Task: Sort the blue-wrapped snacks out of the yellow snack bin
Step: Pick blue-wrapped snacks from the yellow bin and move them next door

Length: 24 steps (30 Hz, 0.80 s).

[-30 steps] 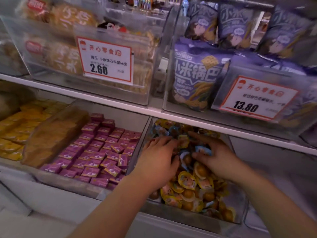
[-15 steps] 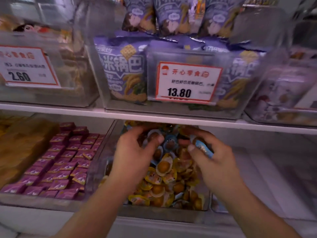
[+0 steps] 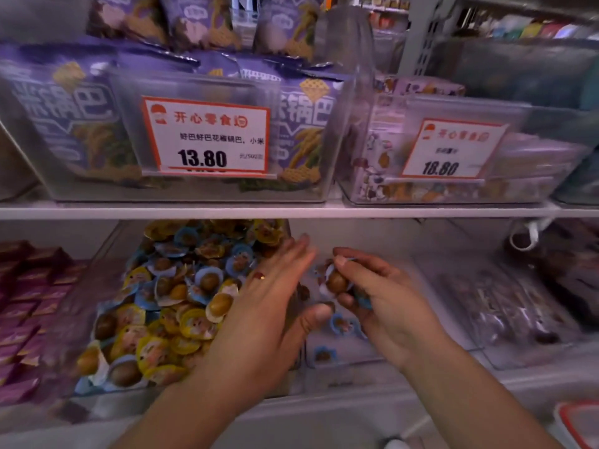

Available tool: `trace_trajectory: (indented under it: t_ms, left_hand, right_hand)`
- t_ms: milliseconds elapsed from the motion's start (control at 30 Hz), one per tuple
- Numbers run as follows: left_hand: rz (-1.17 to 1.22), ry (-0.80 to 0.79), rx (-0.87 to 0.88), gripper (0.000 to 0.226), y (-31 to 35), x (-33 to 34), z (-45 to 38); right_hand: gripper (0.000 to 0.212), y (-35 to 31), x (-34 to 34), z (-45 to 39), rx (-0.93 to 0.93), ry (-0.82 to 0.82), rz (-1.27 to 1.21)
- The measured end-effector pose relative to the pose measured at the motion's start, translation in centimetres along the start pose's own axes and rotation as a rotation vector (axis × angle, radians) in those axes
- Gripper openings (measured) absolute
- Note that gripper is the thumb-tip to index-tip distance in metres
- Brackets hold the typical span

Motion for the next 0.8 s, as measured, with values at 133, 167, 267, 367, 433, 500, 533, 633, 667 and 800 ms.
trace_trajectory:
  t_ms: [133,167,267,367,433,500,533,633,667,800]
  left_hand:
    - [-0.219,0.152,-0.103,0.031,-3.6,-3.4,-0.2]
    - [-0.268,0.136,-0.138,0.028,-4.8,-4.1,-0.2]
    - [-0.366,0.060,-0.210,0.029,-8.0,-5.4,0.4]
    - [-0.420,-0.036,-0.263,0.043,-9.8,-5.8,0.9]
    - [-0.467,-0.104,-0.290,0.045,-10.7,-5.8,1.1]
    - [-0.492,-0.140,-0.298,0.037,-11.4,-5.9,1.2]
    - [-0.485,-0.142,-0.294,0.034,-11.6,-6.0,1.2]
    - [-0.455,-0.118,-0.295,0.030,-11.9,-6.5,1.3]
    - [-0.439,-0.100,-0.299,0.027,-12.0,-6.7,1.4]
    - [-0.374,-0.043,-0.262,0.014,-11.8,-7.4,1.7]
  right_hand:
    - [0.015,0.3,-4.8,-2.6,0.031,0.113,0.384]
    - [0.016,0.4,-5.5,-3.0,0.049,0.120,0.466]
    - [0.020,-0.9,-6.2,-4.0,-0.098,0.221,0.644]
    - [0.022,-2.1,-3.9,-3.9,-0.275,0.183,0.557]
    - [0.027,-2.2,-1.9,-3.5,-0.369,0.097,0.567]
    - [0.030,-1.7,0.6,-2.8,-0.453,-0.003,0.650]
    - [0.028,-1.4,2.0,-2.4,-0.497,-0.054,0.701]
    - [0.024,-0.2,6.5,-0.8,-0.705,-0.242,0.942]
    - [0.027,0.5,8.0,-0.4,-0.734,-0.321,1.018]
    - [0.043,3.9,11.3,-0.8,-0.611,-0.473,1.337]
Point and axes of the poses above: each hand's wrist, its own z-axis away from the middle knuckle, its own x-axis out of the palm, y = z × x, the point moved 6 cm from there along -z, towards the middle knuckle, and after that the axes turned 8 degrees about -z, right-handed, at the moved point
